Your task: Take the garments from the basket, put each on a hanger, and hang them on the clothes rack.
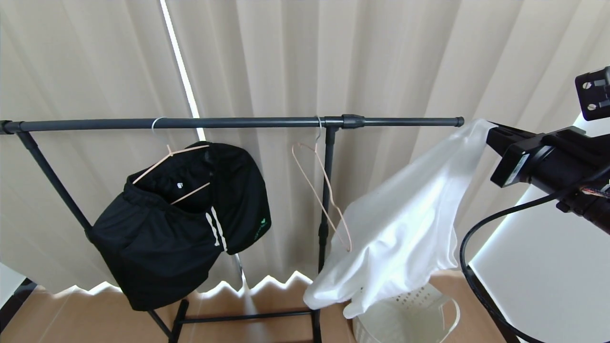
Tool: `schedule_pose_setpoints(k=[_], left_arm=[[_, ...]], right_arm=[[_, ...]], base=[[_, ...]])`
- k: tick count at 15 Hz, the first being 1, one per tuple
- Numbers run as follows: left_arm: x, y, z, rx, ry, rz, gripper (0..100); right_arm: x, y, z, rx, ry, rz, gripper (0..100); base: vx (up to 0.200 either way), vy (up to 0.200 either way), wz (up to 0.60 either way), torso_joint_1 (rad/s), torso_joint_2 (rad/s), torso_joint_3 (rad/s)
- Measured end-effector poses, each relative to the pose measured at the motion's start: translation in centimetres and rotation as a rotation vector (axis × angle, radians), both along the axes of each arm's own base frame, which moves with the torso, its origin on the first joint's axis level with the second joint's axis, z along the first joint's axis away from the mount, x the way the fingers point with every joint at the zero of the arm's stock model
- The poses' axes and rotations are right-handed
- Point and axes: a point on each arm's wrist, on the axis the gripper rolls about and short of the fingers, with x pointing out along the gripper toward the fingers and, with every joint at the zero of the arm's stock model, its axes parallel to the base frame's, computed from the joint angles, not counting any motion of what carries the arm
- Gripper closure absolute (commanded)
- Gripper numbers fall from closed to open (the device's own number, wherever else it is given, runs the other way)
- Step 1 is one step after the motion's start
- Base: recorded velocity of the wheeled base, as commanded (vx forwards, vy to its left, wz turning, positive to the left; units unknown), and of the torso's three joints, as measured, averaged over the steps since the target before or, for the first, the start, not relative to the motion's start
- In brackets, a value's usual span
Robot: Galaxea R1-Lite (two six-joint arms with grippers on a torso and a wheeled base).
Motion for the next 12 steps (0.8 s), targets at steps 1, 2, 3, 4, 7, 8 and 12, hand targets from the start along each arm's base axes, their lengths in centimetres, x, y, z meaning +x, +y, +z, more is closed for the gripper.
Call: schedule_pose_setpoints(k=[1, 2, 3, 4, 7, 8, 12], left_arm=[[0.00, 0.00, 0.00, 0.000, 0.000, 0.001, 0], [0.00, 0.00, 0.00, -0.001, 0.000, 0.000, 0], [0.00, 0.00, 0.00, -0.002, 0.000, 0.000, 0], [0.00, 0.00, 0.01, -0.001, -0.001, 0.000, 0], [0.00, 0.00, 0.00, -0.001, -0.001, 0.000, 0], [0.00, 0.00, 0.00, 0.000, 0.000, 0.000, 0], [0.00, 0.00, 0.00, 0.000, 0.000, 0.000, 0]], right_arm=[[0.02, 0.01, -0.06, -0.002, 0.003, 0.000, 100], [0.01, 0.00, -0.05, -0.001, 0.002, -0.001, 100], [-0.01, -0.01, 0.00, 0.001, -0.001, -0.001, 100], [0.01, 0.00, -0.07, -0.002, 0.004, 0.000, 100], [0.00, -0.04, -0.19, -0.003, 0.008, -0.002, 100], [0.00, 0.00, -0.19, -0.003, 0.008, -0.001, 100], [-0.06, 0.00, -0.11, -0.001, 0.002, 0.001, 100]], base=[[-0.200, 0.000, 0.00, -0.007, 0.00, 0.007], [0.000, 0.000, 0.00, 0.000, 0.00, 0.000], [0.000, 0.000, 0.00, 0.000, 0.00, 0.000], [0.000, 0.000, 0.00, 0.000, 0.00, 0.000], [0.000, 0.000, 0.40, 0.010, 0.00, -0.002], [0.000, 0.000, 0.00, 0.000, 0.00, 0.000], [0.000, 0.000, 0.00, 0.000, 0.00, 0.000]])
